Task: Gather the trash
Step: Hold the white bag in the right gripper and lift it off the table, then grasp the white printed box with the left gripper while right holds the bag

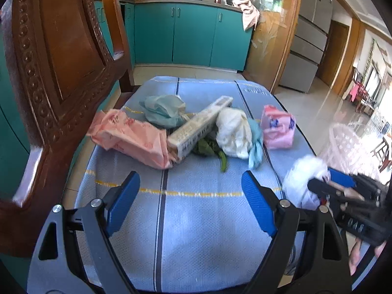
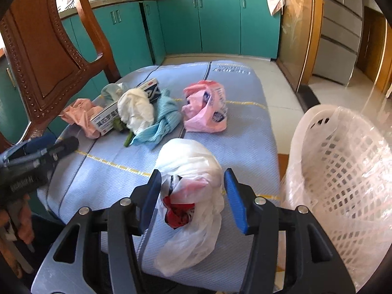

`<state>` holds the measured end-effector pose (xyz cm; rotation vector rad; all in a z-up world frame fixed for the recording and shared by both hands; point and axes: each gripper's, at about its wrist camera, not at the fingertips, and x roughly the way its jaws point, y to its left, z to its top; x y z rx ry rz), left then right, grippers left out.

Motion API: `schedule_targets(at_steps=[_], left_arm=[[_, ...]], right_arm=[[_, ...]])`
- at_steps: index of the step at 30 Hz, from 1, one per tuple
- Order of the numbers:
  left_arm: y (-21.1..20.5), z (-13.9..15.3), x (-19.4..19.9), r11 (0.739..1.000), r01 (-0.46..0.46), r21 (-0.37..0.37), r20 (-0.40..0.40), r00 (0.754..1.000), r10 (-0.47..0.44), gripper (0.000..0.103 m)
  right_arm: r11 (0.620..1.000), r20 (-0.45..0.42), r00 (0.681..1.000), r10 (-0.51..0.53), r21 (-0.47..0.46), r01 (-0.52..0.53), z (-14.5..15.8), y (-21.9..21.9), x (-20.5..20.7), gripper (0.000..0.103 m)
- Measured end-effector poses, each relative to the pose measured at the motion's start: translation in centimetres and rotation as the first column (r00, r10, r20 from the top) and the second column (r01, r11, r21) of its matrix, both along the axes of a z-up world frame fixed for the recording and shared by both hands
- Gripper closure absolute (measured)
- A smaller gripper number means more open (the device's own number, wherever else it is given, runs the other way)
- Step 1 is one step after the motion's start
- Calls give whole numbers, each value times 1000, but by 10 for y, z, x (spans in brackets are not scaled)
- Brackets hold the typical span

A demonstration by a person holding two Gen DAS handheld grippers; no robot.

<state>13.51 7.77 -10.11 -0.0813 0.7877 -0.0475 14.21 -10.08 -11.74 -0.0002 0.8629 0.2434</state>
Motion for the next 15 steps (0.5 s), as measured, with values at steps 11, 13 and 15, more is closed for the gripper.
schedule_targets(at_steps=[11,13,15], left_arm=[[-18,-4,84,956,103,274,-59,994,-91,26],[-18,-14,95,952,131,276,-111,988,-104,32],[-15,-22,103,961,148,234,-156,981,-114,35]], right_arm=[[999,45,999,30,-42,-28,8,-12,-6,41],[999,44,999,23,-40,-22,7,-16,-6,41],[1000,42,999,13,-25,-12,7,-22,-5,38]])
